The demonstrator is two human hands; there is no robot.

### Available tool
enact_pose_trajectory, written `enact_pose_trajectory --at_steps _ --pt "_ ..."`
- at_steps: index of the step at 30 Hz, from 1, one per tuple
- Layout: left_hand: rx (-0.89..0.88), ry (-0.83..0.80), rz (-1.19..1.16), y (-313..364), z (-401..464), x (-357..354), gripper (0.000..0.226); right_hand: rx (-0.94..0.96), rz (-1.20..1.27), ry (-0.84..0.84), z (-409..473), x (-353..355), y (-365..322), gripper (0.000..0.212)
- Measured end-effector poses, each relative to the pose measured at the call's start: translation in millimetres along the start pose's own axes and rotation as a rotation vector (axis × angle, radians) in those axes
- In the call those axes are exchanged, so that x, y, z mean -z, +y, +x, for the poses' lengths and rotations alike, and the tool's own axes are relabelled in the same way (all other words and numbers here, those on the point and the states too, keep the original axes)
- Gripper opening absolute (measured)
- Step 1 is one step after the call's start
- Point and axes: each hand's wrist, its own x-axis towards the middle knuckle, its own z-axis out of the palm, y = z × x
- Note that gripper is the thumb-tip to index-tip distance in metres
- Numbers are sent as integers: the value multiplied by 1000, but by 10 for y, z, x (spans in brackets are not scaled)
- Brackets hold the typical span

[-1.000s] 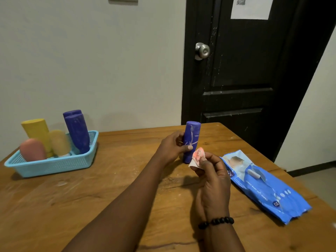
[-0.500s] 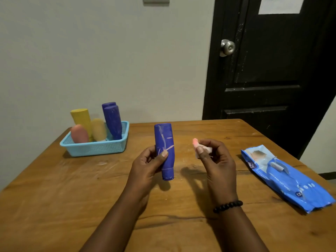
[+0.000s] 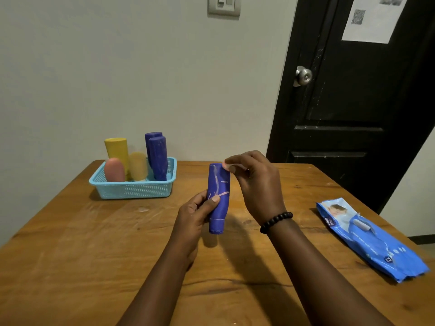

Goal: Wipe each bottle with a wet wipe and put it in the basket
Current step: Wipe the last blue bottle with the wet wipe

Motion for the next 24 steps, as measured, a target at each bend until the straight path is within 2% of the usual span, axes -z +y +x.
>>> enact_pose_trajectory --at_steps 7,14,19,22,24 --pt "-53 10 -8 0 36 -30 38 -10 4 -54 -131 -76 0 18" --pt "-66 80 -108 21 24 -13 25 -133 166 -102 -572 -121 -48 20" --pt "-31 143 -171 30 36 31 17 -266 225 -312 -711 -33 -48 15" --pt "-2 141 -223 39 51 23 22 -309 336 -251 -609 69 -90 13" --pt "4 128 -234 34 54 11 30 -275 309 -184 -509 70 -111 14"
